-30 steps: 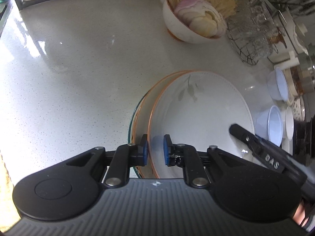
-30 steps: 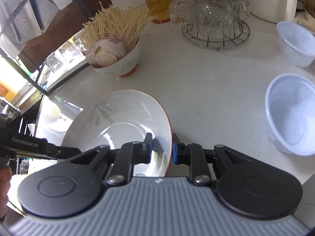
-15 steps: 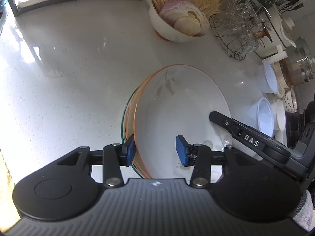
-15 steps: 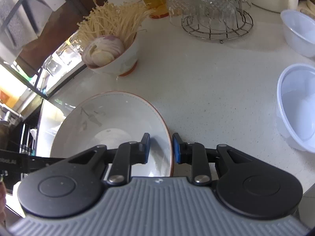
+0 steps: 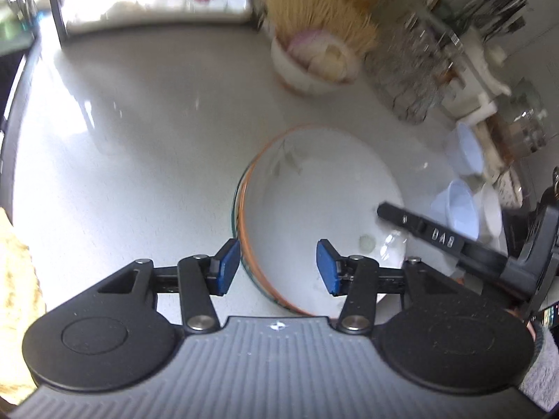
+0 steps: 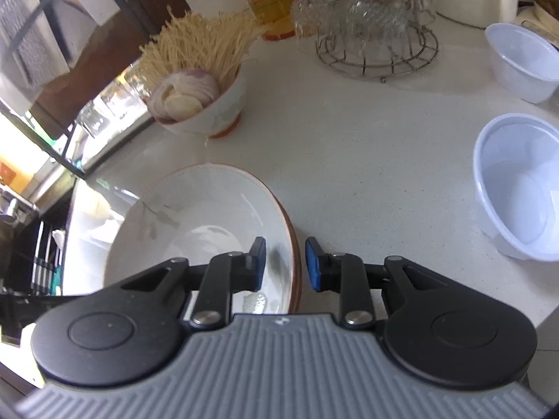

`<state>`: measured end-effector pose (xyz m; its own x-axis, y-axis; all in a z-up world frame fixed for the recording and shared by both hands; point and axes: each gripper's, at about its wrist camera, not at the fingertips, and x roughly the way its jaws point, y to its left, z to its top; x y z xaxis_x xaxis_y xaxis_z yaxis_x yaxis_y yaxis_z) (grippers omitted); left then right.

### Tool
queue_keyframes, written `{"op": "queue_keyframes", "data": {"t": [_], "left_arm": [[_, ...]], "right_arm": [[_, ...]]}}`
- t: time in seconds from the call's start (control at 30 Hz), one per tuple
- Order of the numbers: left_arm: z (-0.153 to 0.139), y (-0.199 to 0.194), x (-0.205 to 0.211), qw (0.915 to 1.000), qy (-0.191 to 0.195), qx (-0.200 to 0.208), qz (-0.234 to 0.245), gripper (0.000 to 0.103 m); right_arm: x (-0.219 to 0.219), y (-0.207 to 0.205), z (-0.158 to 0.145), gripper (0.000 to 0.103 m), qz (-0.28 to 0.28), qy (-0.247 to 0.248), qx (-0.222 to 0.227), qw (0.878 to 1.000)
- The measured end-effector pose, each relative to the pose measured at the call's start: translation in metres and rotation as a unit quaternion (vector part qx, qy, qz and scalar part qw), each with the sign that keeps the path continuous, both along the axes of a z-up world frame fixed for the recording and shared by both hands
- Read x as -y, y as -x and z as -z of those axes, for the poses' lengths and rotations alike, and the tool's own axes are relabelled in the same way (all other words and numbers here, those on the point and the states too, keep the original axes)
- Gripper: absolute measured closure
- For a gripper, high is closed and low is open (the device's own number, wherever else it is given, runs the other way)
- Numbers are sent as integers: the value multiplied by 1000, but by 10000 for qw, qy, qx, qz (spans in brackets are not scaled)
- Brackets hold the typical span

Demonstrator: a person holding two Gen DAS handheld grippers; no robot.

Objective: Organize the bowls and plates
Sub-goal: 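Lower the second plate onto the stack and open both grippers, then withdraw both grippers from the stack toward the light-blue bowls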

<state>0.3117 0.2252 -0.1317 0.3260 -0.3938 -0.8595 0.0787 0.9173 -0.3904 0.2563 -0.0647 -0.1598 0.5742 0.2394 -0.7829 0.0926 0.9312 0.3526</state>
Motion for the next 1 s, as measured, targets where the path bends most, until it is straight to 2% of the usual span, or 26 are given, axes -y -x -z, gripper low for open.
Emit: {"op": "queue_keyframes", "data": {"t": [0.23,0.47,0.57,0.67,0.77,0.9,1.0], "left_arm": [[-50,27,2,9971,43,751,-150,49],[-89,75,2,9902,33,1333,-413,49],[-105,103,7,9854,-151,1620,-502,49],[-120,132,12,9826,-107,1767,-556,49],[-131,161,25,9803,-154,1903,-495,49],[-139,189,44,9779,-206,2050,-366,49],[-139,199,54,9790,63,2008,-341,49]], "right_arm": [[6,32,-48,74,84,139,610,9980],[16,73,-96,74,-201,199,1110,9934],[19,93,-114,74,-260,303,1321,9904],[22,117,-134,74,-326,297,1555,9868],[22,144,-148,74,-298,576,1853,9805],[31,170,-157,74,-172,533,1947,9793],[38,185,-161,74,-170,581,1970,9785]]}}
